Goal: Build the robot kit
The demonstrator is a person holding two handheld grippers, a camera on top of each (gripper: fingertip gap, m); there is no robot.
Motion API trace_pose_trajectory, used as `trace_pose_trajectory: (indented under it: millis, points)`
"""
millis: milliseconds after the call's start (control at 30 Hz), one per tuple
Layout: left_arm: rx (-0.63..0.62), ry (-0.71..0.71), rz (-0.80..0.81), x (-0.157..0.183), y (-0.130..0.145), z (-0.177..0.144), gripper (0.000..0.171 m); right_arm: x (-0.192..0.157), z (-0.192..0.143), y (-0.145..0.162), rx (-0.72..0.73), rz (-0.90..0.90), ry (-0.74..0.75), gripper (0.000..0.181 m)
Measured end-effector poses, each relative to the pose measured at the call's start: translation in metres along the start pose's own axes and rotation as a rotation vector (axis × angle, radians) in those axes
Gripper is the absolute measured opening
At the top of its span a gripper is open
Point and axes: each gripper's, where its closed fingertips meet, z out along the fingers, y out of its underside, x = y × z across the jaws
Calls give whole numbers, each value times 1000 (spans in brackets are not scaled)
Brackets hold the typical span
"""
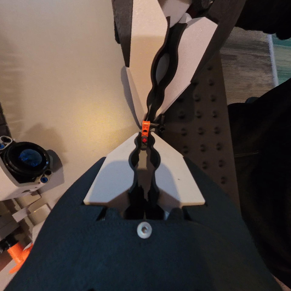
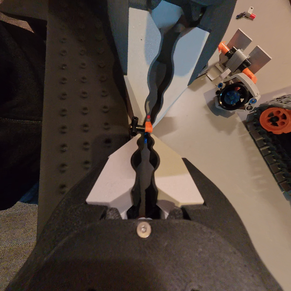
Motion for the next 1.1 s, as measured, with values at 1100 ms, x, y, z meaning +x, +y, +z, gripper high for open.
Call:
trace_pose_trajectory:
  millis: [1100]
  points:
    - [366,60,-129,-10,-33,-34,6,23,-30,-22,242,140,50,11]
